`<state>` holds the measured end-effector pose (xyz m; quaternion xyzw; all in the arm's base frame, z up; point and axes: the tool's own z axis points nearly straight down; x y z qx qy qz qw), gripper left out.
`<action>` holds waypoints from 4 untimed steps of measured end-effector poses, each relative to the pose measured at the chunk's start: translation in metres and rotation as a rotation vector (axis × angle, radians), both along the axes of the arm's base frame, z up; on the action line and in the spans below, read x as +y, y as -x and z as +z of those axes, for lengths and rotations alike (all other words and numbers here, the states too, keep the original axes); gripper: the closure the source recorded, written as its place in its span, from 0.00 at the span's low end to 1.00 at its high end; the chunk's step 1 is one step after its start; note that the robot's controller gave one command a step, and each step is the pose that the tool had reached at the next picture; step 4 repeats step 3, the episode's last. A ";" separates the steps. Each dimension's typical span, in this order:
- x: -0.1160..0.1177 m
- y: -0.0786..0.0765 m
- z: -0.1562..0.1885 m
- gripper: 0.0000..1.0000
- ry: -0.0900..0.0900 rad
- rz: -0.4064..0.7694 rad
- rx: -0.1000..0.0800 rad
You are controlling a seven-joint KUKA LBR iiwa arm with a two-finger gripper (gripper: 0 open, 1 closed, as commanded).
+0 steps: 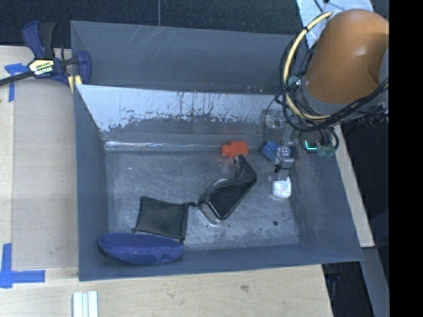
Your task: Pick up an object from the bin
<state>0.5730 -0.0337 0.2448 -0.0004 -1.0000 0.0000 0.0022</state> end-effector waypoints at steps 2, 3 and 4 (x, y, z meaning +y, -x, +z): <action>0.019 0.033 -0.165 1.00 0.001 0.041 -0.008; 0.004 0.052 -0.016 1.00 0.002 0.142 -0.008; 0.004 0.052 -0.016 1.00 0.002 0.142 -0.008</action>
Offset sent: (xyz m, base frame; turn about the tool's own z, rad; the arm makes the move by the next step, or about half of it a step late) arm -0.0342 0.0204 -0.1647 -0.0413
